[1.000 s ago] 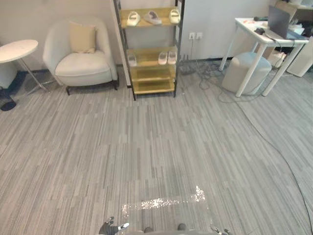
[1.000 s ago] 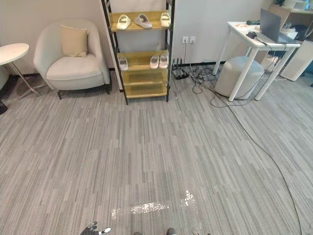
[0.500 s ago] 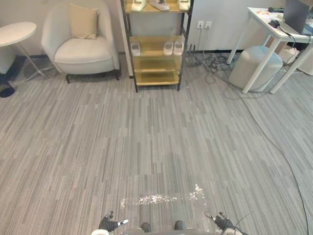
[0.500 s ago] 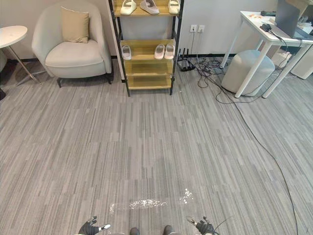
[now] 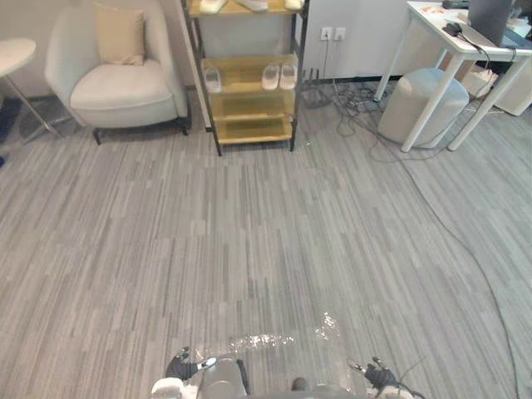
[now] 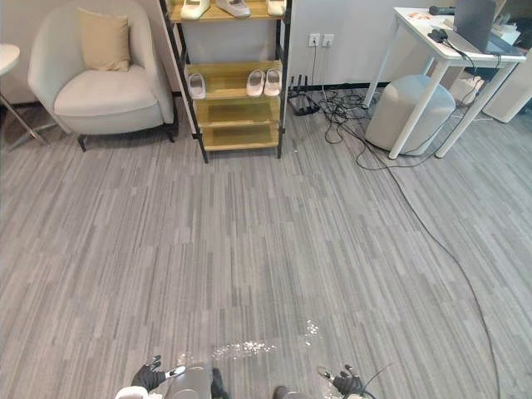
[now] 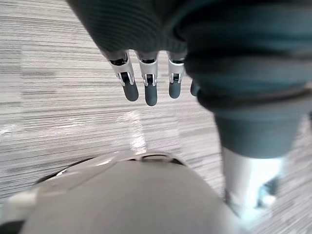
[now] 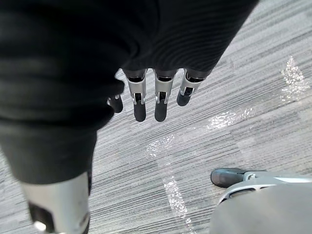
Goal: Organize the slippers on the shoe rack
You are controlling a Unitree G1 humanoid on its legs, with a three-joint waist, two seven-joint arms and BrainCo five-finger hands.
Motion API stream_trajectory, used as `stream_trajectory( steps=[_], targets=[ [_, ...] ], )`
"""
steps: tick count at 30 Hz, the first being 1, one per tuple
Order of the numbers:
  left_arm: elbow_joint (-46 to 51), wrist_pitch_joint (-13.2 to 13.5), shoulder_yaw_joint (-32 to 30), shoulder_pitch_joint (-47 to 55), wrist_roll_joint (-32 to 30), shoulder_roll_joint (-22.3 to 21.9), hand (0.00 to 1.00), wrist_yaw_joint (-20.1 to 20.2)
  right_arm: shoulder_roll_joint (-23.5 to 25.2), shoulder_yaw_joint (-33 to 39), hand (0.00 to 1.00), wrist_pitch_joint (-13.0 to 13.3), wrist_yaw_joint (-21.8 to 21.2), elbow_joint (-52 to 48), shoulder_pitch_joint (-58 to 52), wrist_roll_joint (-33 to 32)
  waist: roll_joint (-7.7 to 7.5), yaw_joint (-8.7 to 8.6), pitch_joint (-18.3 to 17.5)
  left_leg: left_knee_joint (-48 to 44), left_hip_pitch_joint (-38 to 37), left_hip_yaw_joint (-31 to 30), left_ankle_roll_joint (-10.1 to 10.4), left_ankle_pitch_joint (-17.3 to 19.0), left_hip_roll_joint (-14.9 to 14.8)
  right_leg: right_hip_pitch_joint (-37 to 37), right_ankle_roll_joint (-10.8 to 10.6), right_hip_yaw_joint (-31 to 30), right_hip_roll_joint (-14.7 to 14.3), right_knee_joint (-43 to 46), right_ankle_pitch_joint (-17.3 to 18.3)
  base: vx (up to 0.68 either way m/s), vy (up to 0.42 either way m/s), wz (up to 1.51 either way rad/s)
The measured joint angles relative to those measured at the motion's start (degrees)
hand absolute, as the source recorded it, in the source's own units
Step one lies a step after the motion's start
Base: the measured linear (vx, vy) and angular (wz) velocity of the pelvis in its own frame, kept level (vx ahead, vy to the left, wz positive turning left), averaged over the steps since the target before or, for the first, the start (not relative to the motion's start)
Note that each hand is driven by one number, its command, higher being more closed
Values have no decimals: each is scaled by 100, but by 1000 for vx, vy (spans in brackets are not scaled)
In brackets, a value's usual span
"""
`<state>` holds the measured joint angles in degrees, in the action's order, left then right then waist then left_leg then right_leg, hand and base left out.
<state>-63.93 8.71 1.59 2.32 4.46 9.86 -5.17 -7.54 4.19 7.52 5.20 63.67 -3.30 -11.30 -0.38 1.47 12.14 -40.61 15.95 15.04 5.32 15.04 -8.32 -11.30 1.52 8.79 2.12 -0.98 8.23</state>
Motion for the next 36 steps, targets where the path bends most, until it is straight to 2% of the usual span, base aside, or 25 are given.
stream_trajectory(
  steps=[2,4,5,6,7,8,9,10,11,12,13,15,18,20,21,22,23,24,25,27,28,29,31,35,36],
  targets=[
    [60,52,1,-16,18,8,0,-6,34,-1,0,-1,4,-1,58,3,-67,70,32,1415,192,0,-35,-358,309,16,-129,-76,249,-1,151,269,149,-31],
    [115,65,1,37,28,-57,0,-30,29,-52,0,-3,5,-1,102,7,22,150,24,2390,216,-156,-78,-721,351,-9,-303,-270,252,65,380,325,226,-62],
    [105,57,-12,108,22,-24,0,-17,90,-103,0,-3,3,-5,111,15,-23,213,13,2132,212,-284,-366,-904,332,-64,-384,-449,283,335,716,419,240,-68],
    [113,60,-27,120,18,21,0,-11,147,-132,0,-7,-2,-4,107,21,-90,229,-27,1938,213,-281,-371,-896,371,-59,-374,-476,348,531,879,482,197,-63],
    [92,47,-51,119,11,102,0,-12,259,-226,0,-9,-13,1,100,23,-278,234,-102,1693,212,-166,-455,-681,420,140,-485,-527,474,1148,1049,484,165,-49],
    [77,44,-46,114,0,129,0,-14,327,-246,0,-6,-32,-9,118,61,-353,261,-168,1658,166,-59,-482,-512,419,556,-567,-599,541,1999,1066,607,219,-51],
    [48,39,-36,120,-52,163,0,-10,392,-243,0,3,-68,-45,168,147,-363,261,-158,1648,-7,4,-524,-394,426,1101,-1201,-720,620,3267,889,518,207,-34],
    [10,8,-5,119,-78,186,0,-11,391,-238,0,-3,-67,-51,246,174,-377,197,-153,1620,-153,24,-586,-286,460,1371,-1651,-795,635,3931,792,549,208,-8],
    [12,-54,74,107,-87,201,0,-14,385,-239,0,-18,-71,-50,260,225,-331,152,-118,1630,-413,29,-654,-126,501,1573,-1722,-760,664,4690,755,667,185,2],
    [24,-63,217,61,-83,177,0,-18,328,-252,0,-25,-99,-42,354,245,-273,184,-40,1851,-1097,27,-712,65,556,1773,-1401,-397,710,5419,857,561,139,0],
    [26,-62,237,55,-83,173,0,-17,328,-255,0,-25,-104,-45,363,247,-235,184,-18,1927,-1197,27,-712,73,564,1806,-1305,-313,721,5454,889,550,105,-3],
    [81,-57,289,-14,-67,103,0,-16,291,-286,0,-19,-145,-164,463,256,-95,160,18,2527,-1916,-16,-702,65,555,2145,-638,393,682,5016,1179,522,48,9],
    [154,-49,292,-199,-37,-50,0,-4,171,-273,0,4,-179,-341,557,254,137,102,126,2784,-2221,-182,-700,64,366,2686,-385,742,540,3644,1135,491,-42,35],
    [152,-39,442,-337,-29,-217,0,11,62,-259,0,-3,-183,-420,560,238,196,37,173,2868,-2375,-380,-636,65,231,2983,-417,594,468,2285,329,504,-129,61],
    [146,-37,444,-326,-17,-257,0,30,62,-240,0,-4,-171,-412,537,238,186,20,172,2880,-2539,-466,-451,117,201,2981,-403,453,465,1671,-243,552,-221,59],
    [146,-32,409,-257,-19,-290,0,29,115,-252,0,-13,-175,-404,429,240,0,-8,70,2835,-2782,-642,-159,288,231,2929,-363,220,497,1291,-912,555,-262,64],
    [115,-39,395,-239,-34,-297,0,30,143,-239,0,-6,-186,-413,411,229,-29,-59,44,2747,-2864,-734,-11,384,217,2942,-281,135,509,1505,-1368,578,-311,55],
    [60,-43,386,-261,-47,-439,0,23,69,-235,0,-9,-183,-407,526,257,212,-114,44,2322,-2789,-860,75,405,-64,2945,-198,356,377,1959,-1034,560,-306,48],
    [36,-33,390,-284,-96,-483,0,42,58,-235,0,5,-183,-410,510,258,278,-143,-7,1556,-2421,-984,209,325,-219,2859,-146,468,330,1948,-782,667,-331,36],
    [28,-25,370,-400,-96,-612,0,48,-54,-263,0,-16,-176,-370,512,240,588,-85,119,-549,-1449,-987,362,73,-737,2273,2,575,-43,1488,-622,520,-232,17],
    [27,-21,307,-404,-96,-613,0,47,-78,-238,0,-24,-161,-308,509,226,651,-82,166,-1074,-1241,-822,331,146,-873,1895,23,607,-143,1240,-609,489,-157,-2],
    [44,-20,193,-410,-93,-612,0,45,-85,-233,0,-25,-153,-220,486,221,560,-79,230,-1340,-1062,-555,194,224,-902,1474,76,642,-153,968,-570,544,-140,2],
    [166,-4,162,-411,-79,-565,0,39,-75,-230,0,-25,-101,-170,475,213,466,-52,259,-1146,-623,-131,46,306,-774,945,20,651,-90,599,-520,377,-59,2],
    [284,94,104,-480,-53,-547,0,42,35,-202,0,-30,-59,-166,488,212,384,83,302,1046,22,63,-123,54,-249,581,-211,639,117,306,-380,351,95,0],
    [296,92,16,-480,-30,-589,0,43,72,-208,0,-31,-59,-151,483,215,363,164,299,2418,-38,-35,-96,-682,30,447,-387,619,221,258,-254,466,259,-16]
  ],
)
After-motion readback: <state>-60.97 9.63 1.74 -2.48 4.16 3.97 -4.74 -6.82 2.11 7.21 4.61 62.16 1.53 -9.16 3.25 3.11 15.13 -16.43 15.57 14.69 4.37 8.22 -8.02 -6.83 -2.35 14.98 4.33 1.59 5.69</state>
